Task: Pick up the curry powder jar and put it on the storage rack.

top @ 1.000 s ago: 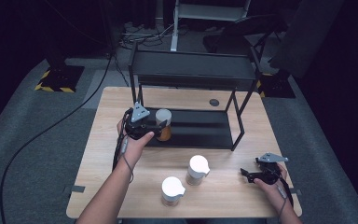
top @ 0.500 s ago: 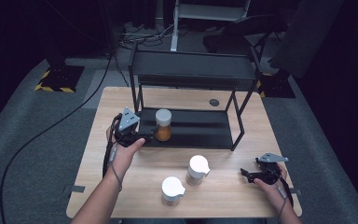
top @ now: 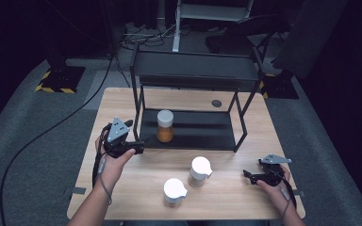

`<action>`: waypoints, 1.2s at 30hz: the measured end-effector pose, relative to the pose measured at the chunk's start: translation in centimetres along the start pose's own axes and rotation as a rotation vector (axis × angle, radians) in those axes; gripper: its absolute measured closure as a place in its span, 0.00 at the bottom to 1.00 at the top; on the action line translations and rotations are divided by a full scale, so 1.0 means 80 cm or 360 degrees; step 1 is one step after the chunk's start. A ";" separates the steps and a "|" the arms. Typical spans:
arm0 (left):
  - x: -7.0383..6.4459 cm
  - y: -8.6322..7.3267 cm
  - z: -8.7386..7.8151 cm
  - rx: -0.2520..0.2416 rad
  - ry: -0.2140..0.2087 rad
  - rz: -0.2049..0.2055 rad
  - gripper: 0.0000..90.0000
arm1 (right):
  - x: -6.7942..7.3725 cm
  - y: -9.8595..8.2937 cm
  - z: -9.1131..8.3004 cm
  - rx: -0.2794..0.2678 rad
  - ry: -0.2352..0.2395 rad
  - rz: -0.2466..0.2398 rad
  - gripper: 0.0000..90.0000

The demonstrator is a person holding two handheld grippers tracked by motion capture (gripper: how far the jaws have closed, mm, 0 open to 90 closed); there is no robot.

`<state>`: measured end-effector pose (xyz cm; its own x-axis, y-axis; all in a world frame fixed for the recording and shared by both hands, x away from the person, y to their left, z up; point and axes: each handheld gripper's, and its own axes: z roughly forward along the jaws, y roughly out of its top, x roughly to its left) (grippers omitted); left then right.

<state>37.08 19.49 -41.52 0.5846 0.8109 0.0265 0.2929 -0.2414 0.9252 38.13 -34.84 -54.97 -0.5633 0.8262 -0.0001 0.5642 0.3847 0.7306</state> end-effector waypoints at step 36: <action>0.007 -0.094 -0.018 0.0245 0.0082 -0.0053 0.19 | 0.001 -0.001 -0.001 0.0001 0.0003 -0.0004 0.09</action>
<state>34.08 22.50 -47.91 0.5344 0.8450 0.0197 0.4264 -0.2896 0.8569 38.02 -34.86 -54.97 -0.5658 0.8246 -0.0008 0.5632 0.3871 0.7301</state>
